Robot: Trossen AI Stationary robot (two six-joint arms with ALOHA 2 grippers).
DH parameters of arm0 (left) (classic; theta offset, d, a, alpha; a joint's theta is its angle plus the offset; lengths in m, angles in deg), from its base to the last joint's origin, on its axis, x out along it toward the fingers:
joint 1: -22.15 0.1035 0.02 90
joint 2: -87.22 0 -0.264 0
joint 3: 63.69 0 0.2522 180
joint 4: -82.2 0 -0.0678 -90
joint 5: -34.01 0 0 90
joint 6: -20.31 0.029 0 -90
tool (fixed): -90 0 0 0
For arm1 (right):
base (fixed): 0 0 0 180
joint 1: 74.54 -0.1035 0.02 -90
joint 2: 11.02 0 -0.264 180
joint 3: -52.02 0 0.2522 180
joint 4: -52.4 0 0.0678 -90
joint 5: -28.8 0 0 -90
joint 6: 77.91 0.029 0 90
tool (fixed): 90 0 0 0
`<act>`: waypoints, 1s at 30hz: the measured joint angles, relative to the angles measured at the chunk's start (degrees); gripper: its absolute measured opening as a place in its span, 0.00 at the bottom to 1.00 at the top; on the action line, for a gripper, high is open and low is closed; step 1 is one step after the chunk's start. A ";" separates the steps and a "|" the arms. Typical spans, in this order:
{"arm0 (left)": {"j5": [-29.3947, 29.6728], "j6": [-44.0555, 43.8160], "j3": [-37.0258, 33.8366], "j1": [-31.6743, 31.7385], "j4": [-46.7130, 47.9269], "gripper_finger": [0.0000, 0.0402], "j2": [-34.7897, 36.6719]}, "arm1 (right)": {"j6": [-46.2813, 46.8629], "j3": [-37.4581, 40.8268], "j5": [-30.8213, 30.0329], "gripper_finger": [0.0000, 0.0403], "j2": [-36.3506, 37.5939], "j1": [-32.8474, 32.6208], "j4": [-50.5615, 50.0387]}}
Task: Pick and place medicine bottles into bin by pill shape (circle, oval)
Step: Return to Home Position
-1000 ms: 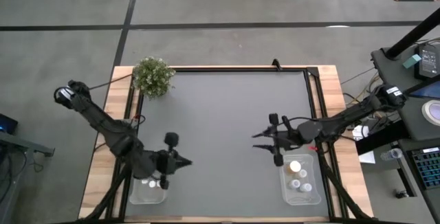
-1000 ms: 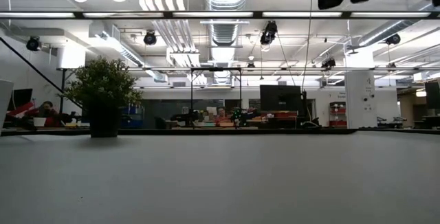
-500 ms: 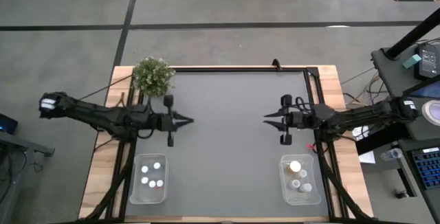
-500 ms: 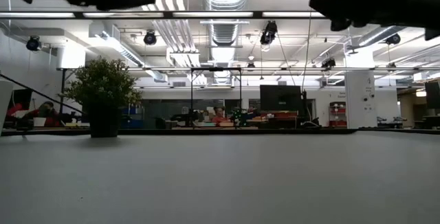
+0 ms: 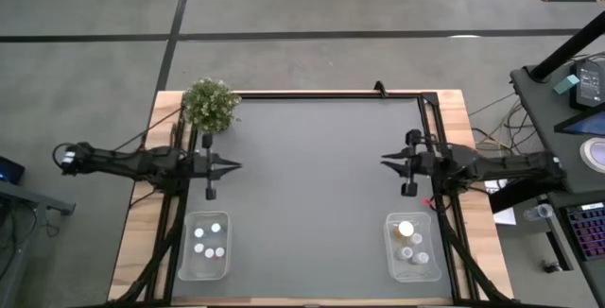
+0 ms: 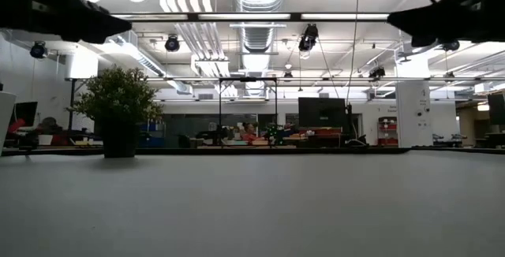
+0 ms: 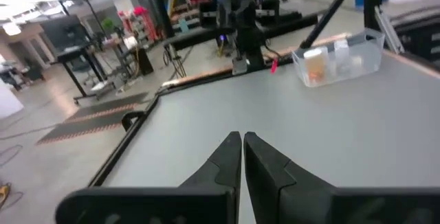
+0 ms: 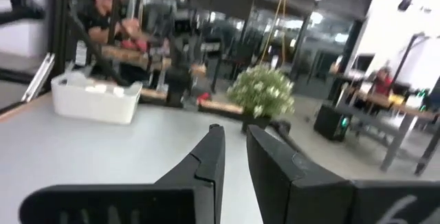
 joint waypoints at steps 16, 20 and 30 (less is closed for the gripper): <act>2.66 -1.44 -12.80 0.00 -10.03 0.00 13.43 | -4.71 3.80 1.24 0.13 11.21 0.37 -1.22; 2.84 -1.42 -12.82 0.00 -12.06 0.00 12.49 | -1.69 3.55 2.04 0.13 11.35 0.37 -1.33; 2.94 -1.42 -12.86 0.00 -12.05 0.00 12.32 | 4.85 3.53 0.00 0.13 9.85 0.37 -6.95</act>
